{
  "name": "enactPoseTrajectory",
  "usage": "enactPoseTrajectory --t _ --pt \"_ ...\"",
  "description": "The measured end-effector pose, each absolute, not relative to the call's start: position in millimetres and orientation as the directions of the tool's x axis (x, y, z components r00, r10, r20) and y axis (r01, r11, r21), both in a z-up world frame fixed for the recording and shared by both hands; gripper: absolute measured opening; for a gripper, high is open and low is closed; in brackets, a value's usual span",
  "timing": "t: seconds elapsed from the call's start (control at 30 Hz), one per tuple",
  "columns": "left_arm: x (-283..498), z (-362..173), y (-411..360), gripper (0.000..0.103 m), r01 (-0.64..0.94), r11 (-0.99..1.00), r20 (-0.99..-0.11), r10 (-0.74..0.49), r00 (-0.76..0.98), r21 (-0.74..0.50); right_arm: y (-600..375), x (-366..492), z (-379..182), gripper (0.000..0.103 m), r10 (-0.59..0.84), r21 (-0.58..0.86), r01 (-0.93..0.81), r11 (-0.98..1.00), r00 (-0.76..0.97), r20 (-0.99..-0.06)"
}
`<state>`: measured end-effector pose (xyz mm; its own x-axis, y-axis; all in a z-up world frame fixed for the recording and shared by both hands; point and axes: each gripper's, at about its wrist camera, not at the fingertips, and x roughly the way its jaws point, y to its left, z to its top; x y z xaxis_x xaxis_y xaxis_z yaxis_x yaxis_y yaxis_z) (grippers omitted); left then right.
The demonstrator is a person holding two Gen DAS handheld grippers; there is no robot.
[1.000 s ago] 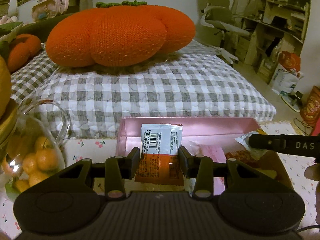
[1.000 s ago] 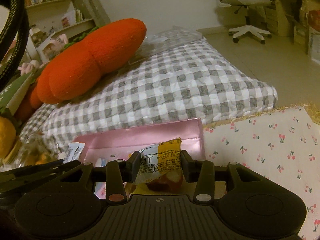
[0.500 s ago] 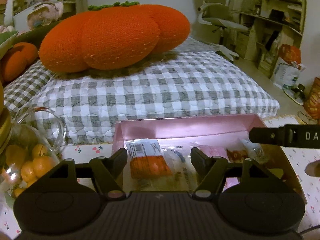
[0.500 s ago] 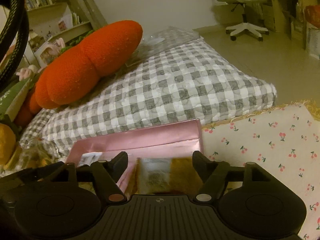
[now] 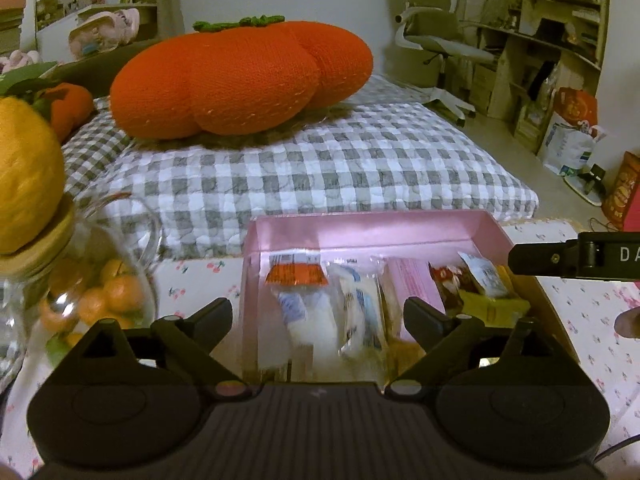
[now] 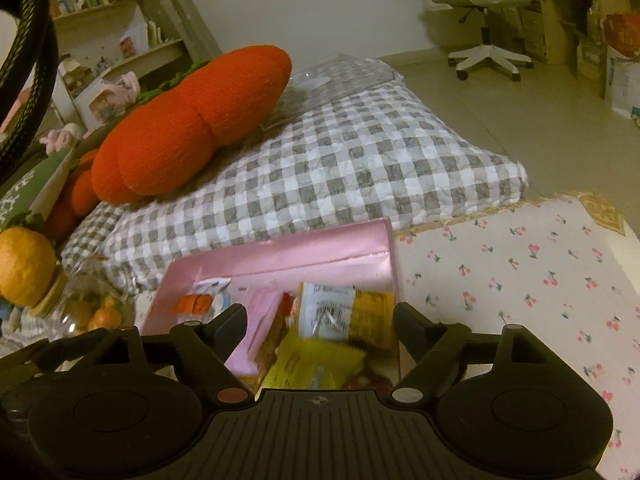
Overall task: Organize snacks
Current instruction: 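Withdraw both open tools up and away from the box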
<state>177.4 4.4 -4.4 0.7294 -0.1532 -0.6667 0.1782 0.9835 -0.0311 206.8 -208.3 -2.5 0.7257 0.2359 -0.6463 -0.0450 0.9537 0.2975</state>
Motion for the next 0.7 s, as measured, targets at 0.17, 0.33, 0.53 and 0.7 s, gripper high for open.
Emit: enactPoseTrajectory --t 0.17,0.33,0.53,0.7 --pt "158 -4 9 0.095 0.163 0.986 -0.685 -0.147 0.713 -0.042 -206 183 2 0.086 0.227 0.273 -0.054 0.961 0.721 -0.655" --pt "137 -5 13 0.097 0.152 0.987 -0.699 -0.138 0.702 -0.042 -200 159 4 0.086 0.219 0.238 -0.076 0.968 0.714 -0.665" --pt "107 -10 19 0.098 0.131 0.99 -0.722 -0.125 0.68 -0.049 -198 133 1 0.086 0.211 0.235 -0.063 0.97 0.696 -0.686" --pt "84 -16 23 0.099 0.117 0.992 -0.742 -0.111 0.661 -0.044 -192 111 -7 0.086 0.184 0.206 -0.048 0.977 0.672 -0.718"
